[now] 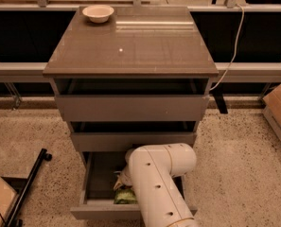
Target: Pick green jalapeno chip bag from bottom drawer and place on counter
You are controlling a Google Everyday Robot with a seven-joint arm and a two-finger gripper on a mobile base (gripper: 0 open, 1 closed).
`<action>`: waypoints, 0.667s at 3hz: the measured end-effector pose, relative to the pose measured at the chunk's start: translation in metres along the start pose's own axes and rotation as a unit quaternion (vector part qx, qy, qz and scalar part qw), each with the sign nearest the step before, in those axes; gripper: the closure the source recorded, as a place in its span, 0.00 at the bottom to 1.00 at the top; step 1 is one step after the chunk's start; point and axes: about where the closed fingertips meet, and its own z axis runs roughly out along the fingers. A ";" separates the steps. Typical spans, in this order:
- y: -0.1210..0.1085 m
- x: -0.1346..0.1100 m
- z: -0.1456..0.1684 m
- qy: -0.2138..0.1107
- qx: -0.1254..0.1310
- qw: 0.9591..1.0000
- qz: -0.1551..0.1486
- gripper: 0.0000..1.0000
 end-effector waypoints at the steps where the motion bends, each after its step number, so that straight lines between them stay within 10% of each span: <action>1: 0.000 0.000 -0.001 0.000 0.000 1.000 0.000 0.71; 2: 0.001 0.009 -0.022 -0.007 -0.049 0.999 -0.004 0.93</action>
Offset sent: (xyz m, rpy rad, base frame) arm -0.0046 -0.0233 0.0896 0.3078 -0.1317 -0.0976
